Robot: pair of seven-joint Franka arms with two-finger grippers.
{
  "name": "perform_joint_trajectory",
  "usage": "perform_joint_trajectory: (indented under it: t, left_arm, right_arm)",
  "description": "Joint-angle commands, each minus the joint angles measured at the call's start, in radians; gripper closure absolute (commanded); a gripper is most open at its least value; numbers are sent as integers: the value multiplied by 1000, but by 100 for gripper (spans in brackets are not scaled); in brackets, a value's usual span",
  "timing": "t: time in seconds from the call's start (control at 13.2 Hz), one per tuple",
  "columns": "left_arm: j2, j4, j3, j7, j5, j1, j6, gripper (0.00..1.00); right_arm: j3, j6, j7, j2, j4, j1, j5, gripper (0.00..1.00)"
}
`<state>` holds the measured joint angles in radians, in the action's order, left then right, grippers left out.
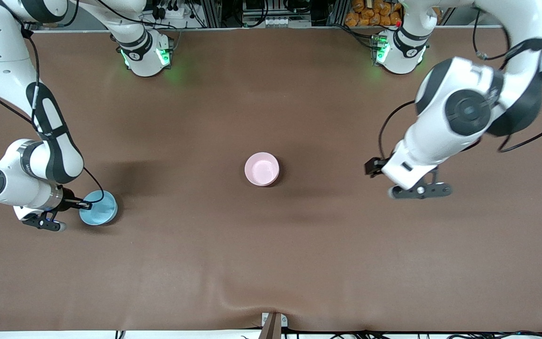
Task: Stack pink and blue bowls on white bowl
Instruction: 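Open the left gripper and withdraw while the right gripper lifts the blue bowl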
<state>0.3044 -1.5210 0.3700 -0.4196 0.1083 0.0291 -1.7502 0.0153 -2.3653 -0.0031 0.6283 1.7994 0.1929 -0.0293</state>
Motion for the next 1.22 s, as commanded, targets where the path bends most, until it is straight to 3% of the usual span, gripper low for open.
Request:
perform_joint_trajectory:
  t: [0.0,0.23,0.68,0.91,1.14]
  left_arm:
    - [-103,-13,-49,102,-56,-26,72,0]
    - [-194,-8,-164,137,-75,18,167,0]
    - [-323,-10,-286,269,-104,57,316,0]
    - [-344,-11,-287,274,-105,55,321,0]
    - [-337,-11,-344,390,-117,55,278,0]
  right_arm:
    - [-6,-5,8,-30,8,5,2,100]
    - [-8,40,8,-80,6,-1,3,100]
    - [-23,176,9,-232,3,-62,-3,100]
    - [-23,267,96,-310,8,-174,-17,100]
    - [-21,293,364,-358,12,-384,-17,100]
